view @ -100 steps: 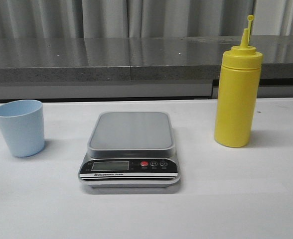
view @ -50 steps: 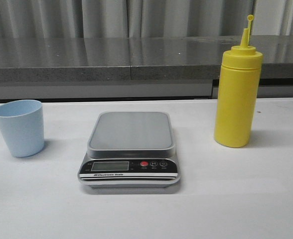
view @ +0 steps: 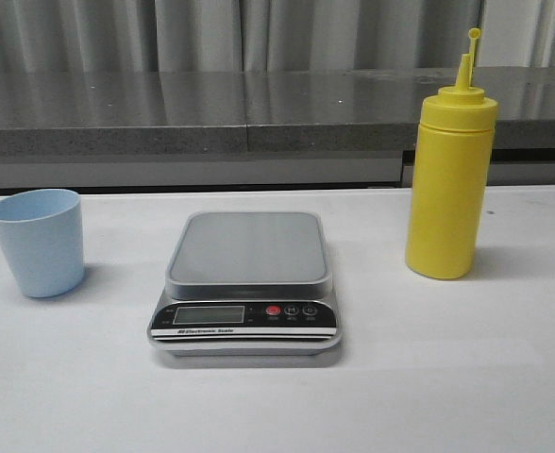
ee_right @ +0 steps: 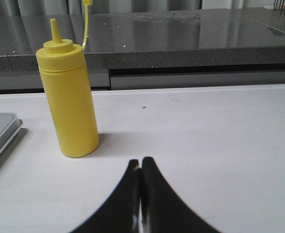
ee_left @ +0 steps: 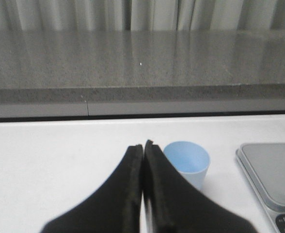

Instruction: Pour seasoning into cup on scale with both arms

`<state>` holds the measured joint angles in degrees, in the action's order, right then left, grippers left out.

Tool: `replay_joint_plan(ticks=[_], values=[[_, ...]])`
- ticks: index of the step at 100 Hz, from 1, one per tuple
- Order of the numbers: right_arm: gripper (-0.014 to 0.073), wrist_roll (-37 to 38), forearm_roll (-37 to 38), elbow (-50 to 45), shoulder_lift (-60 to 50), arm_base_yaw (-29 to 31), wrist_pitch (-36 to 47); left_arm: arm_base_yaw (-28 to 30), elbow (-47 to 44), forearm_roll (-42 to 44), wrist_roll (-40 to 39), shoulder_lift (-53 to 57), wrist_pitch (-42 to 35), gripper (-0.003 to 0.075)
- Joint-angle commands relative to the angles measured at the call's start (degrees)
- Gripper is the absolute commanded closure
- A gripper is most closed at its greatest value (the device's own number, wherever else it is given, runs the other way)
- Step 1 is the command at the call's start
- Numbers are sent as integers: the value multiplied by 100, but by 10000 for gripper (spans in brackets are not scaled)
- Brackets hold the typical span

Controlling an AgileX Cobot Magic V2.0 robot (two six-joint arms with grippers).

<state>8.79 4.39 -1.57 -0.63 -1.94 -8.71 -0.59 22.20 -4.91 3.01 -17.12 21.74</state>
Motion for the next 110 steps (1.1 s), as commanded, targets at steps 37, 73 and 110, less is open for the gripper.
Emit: replay_joint_plan(ticks=[37,73,110], values=[[661,-37,74,100,-104,29,425,-14,1795,-242,0,-3182,333,218],[661,-37,74,100,-104,29,425,-503,3205,-557,140,-5372,796,207],[661,-37,74,100,-104,29,425,-586,4128,-524,140,-7166,911,207]])
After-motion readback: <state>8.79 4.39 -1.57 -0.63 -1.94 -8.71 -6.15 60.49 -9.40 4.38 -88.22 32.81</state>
